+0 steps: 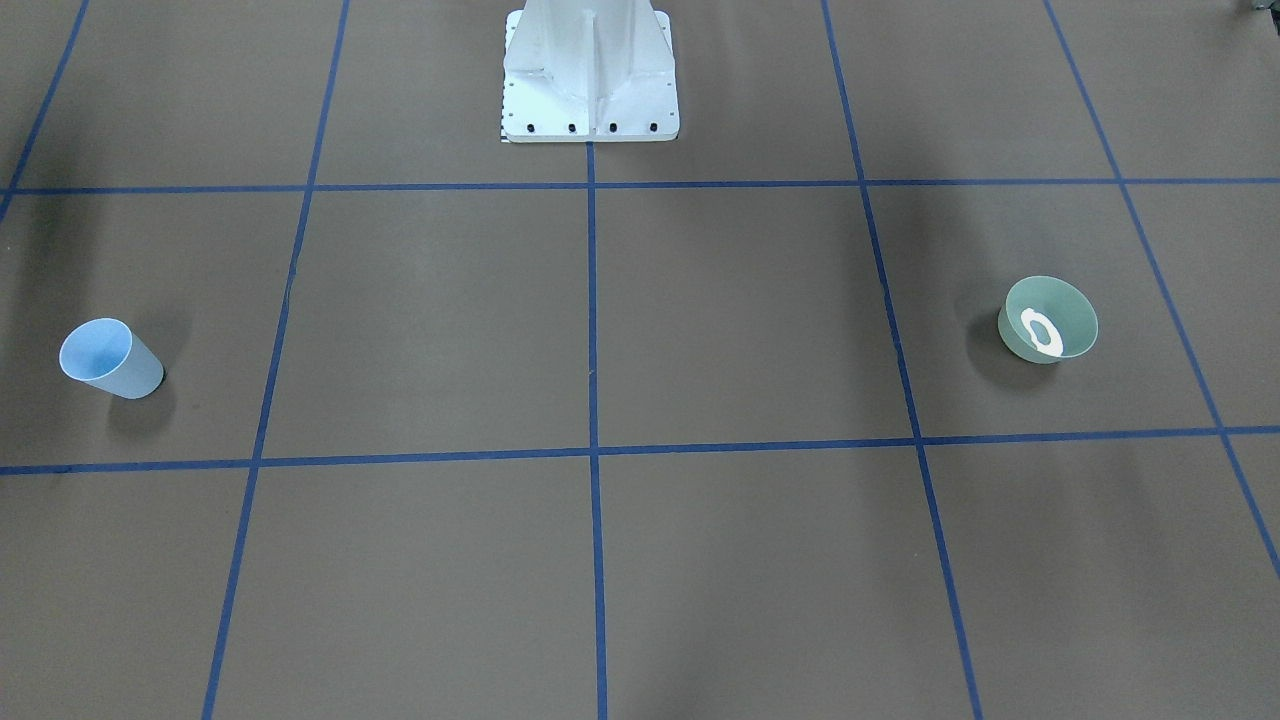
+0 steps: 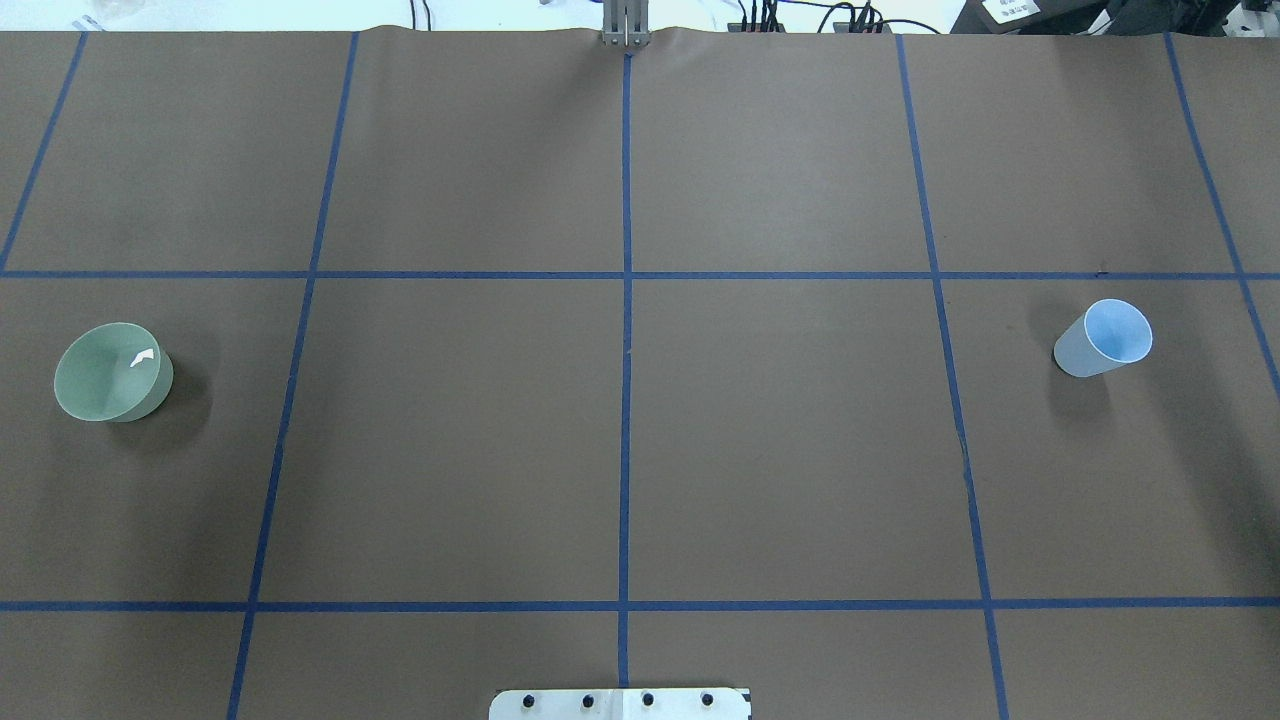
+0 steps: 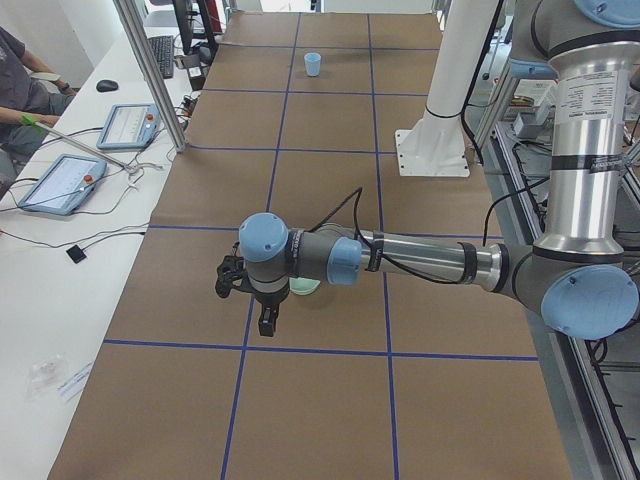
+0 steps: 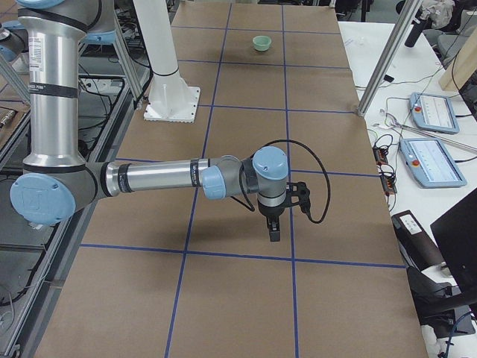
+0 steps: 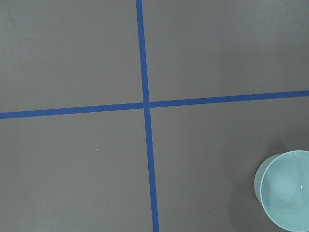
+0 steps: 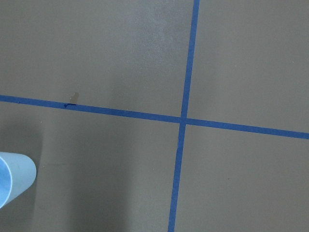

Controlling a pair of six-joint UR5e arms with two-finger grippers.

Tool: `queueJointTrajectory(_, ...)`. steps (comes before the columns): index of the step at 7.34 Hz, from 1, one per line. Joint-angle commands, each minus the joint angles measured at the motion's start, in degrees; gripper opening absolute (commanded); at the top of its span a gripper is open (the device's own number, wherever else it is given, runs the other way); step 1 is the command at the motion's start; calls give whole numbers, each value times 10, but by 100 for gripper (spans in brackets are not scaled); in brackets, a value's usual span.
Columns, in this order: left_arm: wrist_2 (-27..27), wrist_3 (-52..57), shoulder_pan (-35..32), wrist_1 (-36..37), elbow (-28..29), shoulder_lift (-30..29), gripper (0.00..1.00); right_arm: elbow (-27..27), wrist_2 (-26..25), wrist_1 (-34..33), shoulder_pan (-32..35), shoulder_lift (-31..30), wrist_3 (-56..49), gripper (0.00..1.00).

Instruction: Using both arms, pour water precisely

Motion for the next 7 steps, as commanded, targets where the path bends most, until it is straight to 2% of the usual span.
queueJointTrajectory(1,-1,0,0,0,1,-2,100,1,3,0,0,0,0,100)
queueJointTrajectory(7,-2,-1,0,0,6,1,100,0,14,0,-1,1,0,100)
